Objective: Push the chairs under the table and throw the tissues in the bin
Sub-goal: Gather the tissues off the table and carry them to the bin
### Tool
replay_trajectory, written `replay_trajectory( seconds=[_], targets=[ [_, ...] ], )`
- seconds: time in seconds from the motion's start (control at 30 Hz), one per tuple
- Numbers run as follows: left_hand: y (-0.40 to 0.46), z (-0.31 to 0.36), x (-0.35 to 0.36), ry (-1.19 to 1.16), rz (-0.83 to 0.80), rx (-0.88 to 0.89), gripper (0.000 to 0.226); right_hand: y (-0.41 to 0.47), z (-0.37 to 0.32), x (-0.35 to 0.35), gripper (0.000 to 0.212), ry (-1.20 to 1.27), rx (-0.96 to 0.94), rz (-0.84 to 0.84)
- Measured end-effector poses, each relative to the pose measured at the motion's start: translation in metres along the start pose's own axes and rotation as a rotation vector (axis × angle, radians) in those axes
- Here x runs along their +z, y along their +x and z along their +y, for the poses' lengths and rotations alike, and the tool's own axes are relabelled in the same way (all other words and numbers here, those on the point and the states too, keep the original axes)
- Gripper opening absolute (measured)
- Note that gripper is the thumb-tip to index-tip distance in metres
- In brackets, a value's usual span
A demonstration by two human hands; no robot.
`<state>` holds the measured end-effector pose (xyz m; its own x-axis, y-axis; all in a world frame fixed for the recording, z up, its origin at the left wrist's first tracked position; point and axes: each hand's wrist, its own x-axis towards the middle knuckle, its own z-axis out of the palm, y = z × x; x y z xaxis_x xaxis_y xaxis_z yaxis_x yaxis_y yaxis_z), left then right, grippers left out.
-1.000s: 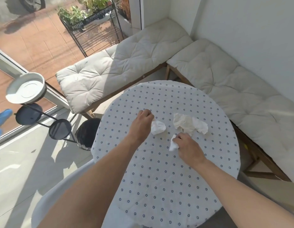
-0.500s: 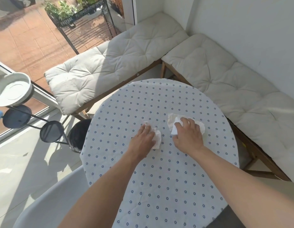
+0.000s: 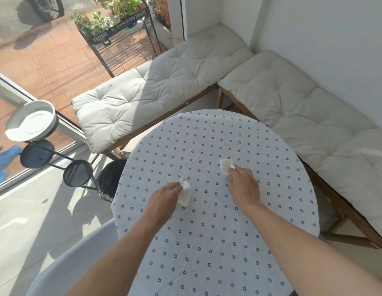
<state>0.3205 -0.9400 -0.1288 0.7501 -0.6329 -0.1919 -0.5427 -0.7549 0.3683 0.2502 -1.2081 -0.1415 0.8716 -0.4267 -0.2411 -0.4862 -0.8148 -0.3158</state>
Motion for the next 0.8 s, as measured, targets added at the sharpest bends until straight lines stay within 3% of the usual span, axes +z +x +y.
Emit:
replay_trajectory(
  seconds=[0.23,0.4,0.7,0.8],
  targets=[
    [-0.016,-0.035,-0.045,0.08,0.005,-0.107,0.038,-0.001,-0.055,-0.011,0.03,0.074,-0.173,-0.016],
    [-0.029,-0.075,-0.072,0.152,0.005,-0.139,0.032,0.0,-0.105,0.0,0.029,0.102,-0.307,0.012],
    [-0.068,-0.209,-0.107,0.24,-0.058,-0.096,0.029,-0.025,-0.237,0.053,0.025,0.043,-0.405,0.016],
    [-0.075,-0.257,-0.11,0.241,-0.1,-0.081,0.04,-0.031,-0.285,0.076,0.027,-0.014,-0.423,0.003]
  ],
)
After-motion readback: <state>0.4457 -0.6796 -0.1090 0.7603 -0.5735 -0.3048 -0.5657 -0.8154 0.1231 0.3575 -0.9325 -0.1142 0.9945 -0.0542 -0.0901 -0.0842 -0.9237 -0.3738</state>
